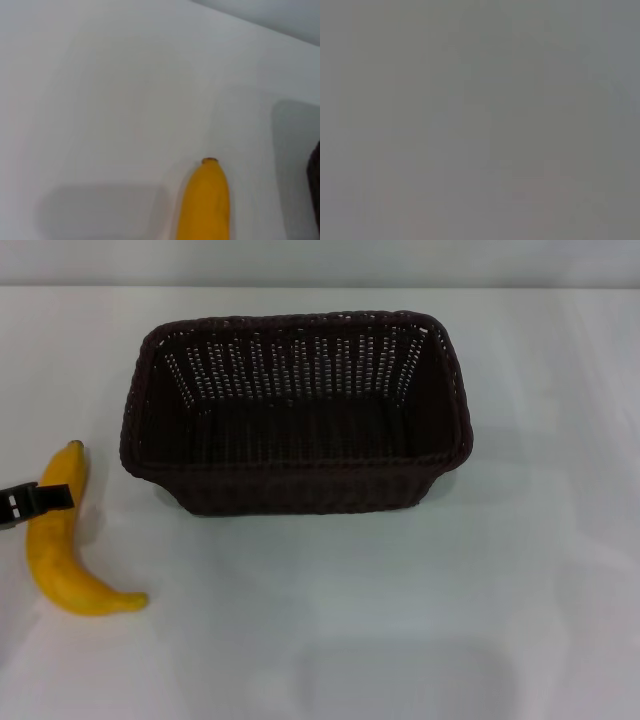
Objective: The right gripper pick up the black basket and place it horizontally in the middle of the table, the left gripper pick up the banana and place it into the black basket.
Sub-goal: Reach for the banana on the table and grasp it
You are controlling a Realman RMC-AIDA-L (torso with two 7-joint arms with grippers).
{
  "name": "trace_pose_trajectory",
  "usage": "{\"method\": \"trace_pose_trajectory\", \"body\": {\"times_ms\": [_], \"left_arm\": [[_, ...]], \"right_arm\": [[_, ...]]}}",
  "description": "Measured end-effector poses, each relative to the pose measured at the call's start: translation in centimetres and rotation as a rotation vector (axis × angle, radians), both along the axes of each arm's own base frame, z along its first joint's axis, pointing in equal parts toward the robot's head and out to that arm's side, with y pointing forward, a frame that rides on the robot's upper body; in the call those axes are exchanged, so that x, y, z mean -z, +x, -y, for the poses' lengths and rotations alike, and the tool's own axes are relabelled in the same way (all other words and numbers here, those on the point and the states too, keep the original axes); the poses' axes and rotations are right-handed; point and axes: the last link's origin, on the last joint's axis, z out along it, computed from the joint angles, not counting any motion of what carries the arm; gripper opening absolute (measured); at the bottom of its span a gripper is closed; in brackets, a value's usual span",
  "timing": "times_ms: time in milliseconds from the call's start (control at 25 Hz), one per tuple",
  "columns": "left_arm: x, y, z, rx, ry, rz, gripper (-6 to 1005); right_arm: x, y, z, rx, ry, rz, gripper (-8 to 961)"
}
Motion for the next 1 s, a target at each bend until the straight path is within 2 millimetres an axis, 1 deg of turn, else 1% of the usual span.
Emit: {"method": "trace_pose_trajectory", "body": {"times_ms": [400, 800, 1000], "left_arm": [[0.8, -1.5, 0.1, -0.032, 0.000, 0.013, 726], [1.0, -1.5, -0.5, -0.008, 0.015, 0.014, 727], [1.2, -1.8, -0.5, -0.015, 0.013, 0.016, 725]], "right_arm": [[0.2, 0.0, 0.1, -0.001, -0.001, -0.005, 723], [0.4, 0.2, 0.4, 0.004, -0.002, -0.004, 722], [0.4, 0.1, 0.5, 0.004, -0.001, -0.005, 723]]}}
